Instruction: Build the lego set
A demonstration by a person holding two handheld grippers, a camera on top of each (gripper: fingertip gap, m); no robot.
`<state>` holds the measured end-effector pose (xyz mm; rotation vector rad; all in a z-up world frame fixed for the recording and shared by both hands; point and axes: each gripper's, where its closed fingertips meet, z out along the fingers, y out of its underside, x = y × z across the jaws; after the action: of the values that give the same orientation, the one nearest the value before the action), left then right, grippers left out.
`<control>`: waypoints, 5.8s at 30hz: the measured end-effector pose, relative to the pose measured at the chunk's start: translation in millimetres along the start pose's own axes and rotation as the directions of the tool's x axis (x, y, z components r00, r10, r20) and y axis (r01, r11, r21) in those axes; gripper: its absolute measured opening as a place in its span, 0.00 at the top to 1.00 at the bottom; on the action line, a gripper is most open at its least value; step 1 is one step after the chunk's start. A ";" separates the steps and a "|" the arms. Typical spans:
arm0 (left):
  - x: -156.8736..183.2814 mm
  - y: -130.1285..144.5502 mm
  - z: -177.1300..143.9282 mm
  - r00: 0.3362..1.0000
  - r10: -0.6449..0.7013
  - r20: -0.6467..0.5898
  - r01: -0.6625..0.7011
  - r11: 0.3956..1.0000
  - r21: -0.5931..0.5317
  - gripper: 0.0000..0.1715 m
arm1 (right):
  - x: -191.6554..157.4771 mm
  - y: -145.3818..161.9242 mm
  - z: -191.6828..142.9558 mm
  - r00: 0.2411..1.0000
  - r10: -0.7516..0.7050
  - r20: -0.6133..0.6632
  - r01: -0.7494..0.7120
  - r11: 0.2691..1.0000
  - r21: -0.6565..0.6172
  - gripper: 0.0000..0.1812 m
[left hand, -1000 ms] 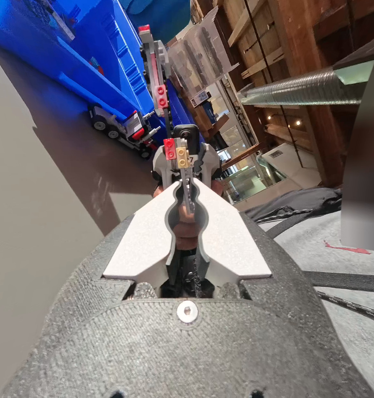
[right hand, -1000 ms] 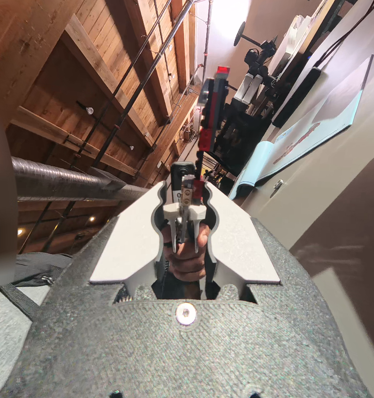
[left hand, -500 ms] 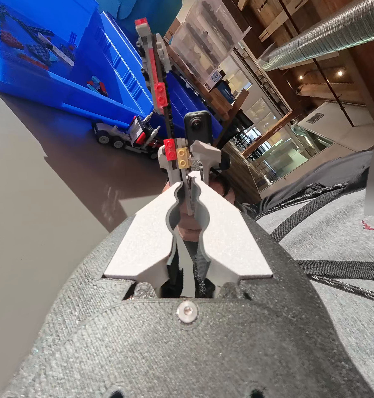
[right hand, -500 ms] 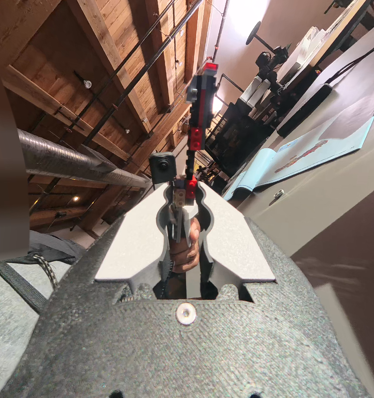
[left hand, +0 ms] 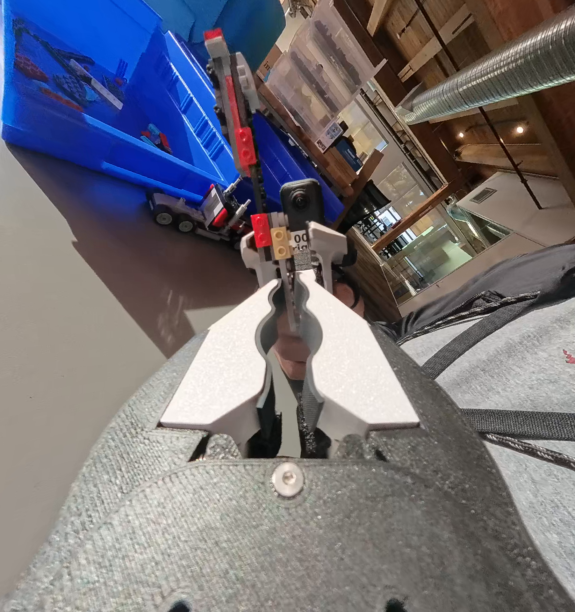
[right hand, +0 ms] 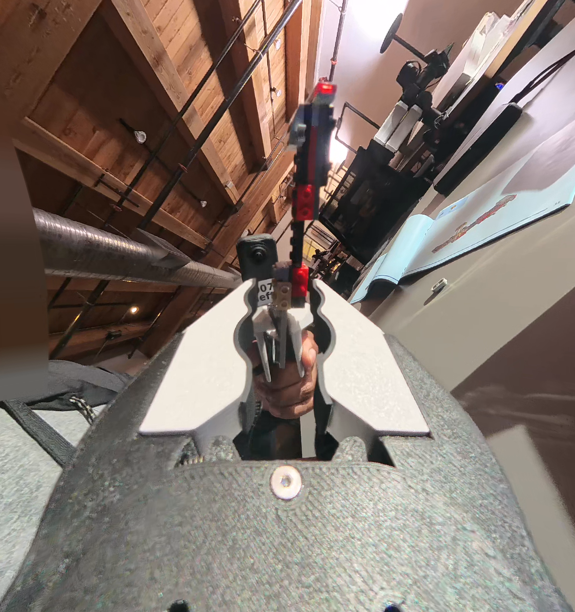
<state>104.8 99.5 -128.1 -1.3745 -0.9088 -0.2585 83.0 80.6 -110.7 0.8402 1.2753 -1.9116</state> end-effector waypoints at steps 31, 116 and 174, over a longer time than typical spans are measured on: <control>-5.0 7.6 -20.7 0.998 -0.055 0.037 0.052 0.995 0.089 0.96 | 11.3 18.9 18.7 0.995 0.102 -0.022 -0.103 0.988 -0.112 0.88; -136.0 -59.9 -201.8 0.819 -0.574 0.004 0.308 0.445 0.841 0.97 | 125.1 43.2 90.0 0.454 -0.891 0.006 0.559 0.280 -0.780 0.90; -126.3 -38.8 -192.6 0.779 -0.626 -0.040 0.432 0.488 0.758 0.97 | 109.7 105.6 61.8 0.623 -0.511 0.592 0.643 -0.096 -0.760 0.90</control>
<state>75.2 -127.9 -172.5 -0.3114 -1.4540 -0.1559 99.1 -28.1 -233.0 -0.6962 2.5851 -1.0483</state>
